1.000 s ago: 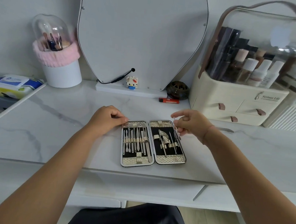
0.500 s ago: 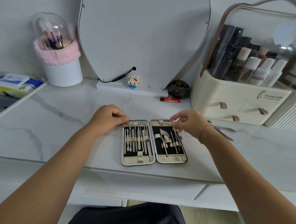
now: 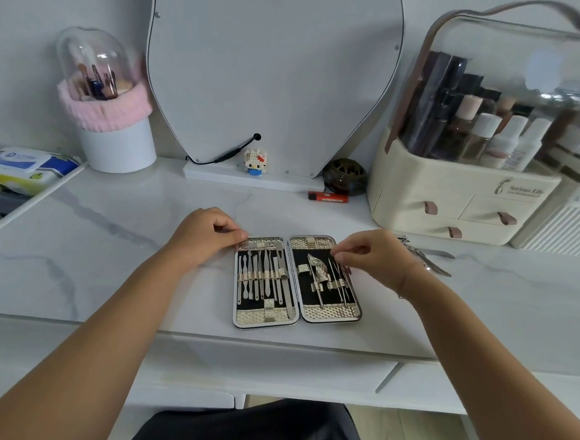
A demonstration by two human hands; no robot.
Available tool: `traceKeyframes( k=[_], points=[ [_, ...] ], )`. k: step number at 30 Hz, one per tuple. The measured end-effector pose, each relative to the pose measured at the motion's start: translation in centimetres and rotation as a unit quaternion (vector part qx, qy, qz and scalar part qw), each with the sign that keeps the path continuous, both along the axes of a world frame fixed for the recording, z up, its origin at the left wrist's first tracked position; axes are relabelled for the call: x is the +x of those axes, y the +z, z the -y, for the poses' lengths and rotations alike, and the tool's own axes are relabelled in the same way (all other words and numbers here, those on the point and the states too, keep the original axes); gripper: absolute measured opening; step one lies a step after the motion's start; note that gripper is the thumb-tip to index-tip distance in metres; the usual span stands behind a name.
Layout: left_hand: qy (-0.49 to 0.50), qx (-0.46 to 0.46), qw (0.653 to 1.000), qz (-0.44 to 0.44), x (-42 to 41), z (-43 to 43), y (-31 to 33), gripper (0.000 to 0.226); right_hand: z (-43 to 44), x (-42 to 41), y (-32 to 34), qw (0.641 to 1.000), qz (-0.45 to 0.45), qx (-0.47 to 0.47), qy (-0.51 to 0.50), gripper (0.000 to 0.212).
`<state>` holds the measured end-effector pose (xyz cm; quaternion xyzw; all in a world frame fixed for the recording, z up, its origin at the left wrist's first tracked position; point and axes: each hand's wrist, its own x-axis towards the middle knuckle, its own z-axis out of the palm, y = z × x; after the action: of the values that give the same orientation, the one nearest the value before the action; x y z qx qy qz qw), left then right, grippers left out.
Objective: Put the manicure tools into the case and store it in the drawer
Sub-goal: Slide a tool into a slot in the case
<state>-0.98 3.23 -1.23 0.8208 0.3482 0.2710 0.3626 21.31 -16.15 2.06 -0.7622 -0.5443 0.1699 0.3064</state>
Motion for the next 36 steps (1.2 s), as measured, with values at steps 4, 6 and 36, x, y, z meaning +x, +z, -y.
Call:
traceKeyframes(
  k=[4,6,36],
  points=[
    [0.001,0.004,1.000,0.002,0.0,0.0,-0.1,0.015,1.7,3.9,0.6,0.982,0.012,0.098,-0.161,0.007],
    [0.000,0.002,1.000,0.001,0.0,0.0,0.0,0.011,2.6,5.6,0.7,0.972,0.024,0.084,-0.218,0.008],
    [0.000,-0.002,1.000,0.006,0.0,0.0,0.0,0.018,-4.3,-2.2,1.9,0.974,-0.224,0.002,0.038,0.033]
  ],
)
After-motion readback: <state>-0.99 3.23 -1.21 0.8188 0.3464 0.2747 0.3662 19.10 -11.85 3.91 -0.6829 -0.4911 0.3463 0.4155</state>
